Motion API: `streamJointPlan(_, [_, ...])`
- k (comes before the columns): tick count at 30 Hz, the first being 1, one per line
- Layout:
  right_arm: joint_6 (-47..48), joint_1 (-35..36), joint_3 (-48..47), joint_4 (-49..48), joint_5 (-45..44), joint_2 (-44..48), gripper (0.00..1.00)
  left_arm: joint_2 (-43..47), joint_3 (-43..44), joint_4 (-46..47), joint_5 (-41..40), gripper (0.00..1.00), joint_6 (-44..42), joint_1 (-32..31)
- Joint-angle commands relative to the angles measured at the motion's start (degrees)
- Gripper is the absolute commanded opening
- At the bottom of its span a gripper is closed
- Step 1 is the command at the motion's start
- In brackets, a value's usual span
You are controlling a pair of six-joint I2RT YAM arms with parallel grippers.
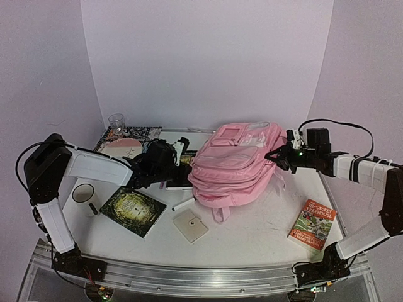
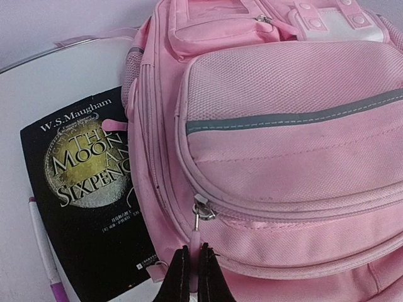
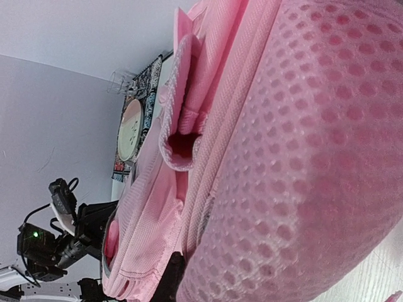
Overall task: Pack the student bag
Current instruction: Unzip the upper front pocket of the student bag, then grab the upper front pocket of the student bag.
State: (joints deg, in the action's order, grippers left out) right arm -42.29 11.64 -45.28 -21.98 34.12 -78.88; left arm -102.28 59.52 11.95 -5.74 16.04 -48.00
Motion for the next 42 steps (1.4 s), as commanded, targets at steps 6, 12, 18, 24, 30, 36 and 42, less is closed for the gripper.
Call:
streamJointPlan(6, [10.5, -1.6, -3.3, -2.8, 2.7, -0.3, 0.08, -1.2, 0.3, 4.6, 12.0, 0.0, -1.4, 4.9])
streamJointPlan(12, [19.4, 0.2, -4.6, 7.3, -7.7, -0.7, 0.38, 0.1, -0.2, 5.3, 14.0, 0.0, -0.4, 2.9])
streamJointPlan(18, [25.7, 2.5, -6.0, 14.2, -18.4, 2.5, 0.69, -0.9, 1.3, 5.3, 16.1, 0.0, 0.5, 2.0])
streamJointPlan(24, [32.6, 9.1, -8.9, 17.8, -26.6, 4.3, 0.84, -1.4, 3.6, 5.3, 17.8, 0.0, 0.4, 0.2])
streamJointPlan(30, [37.7, 15.8, -11.3, 18.0, -31.3, 5.5, 0.89, -0.5, 5.1, 5.3, 19.0, 0.0, 0.6, -1.2])
streamJointPlan(36, [44.8, 24.5, -16.1, 17.7, -31.1, -1.7, 0.9, -0.3, 6.5, 5.2, 19.6, 0.0, 0.7, -2.1])
streamJointPlan(42, [49.8, 31.1, -20.9, 17.3, -31.3, -10.8, 0.9, -0.5, 7.0, 5.2, 20.0, 0.0, 0.9, -2.8])
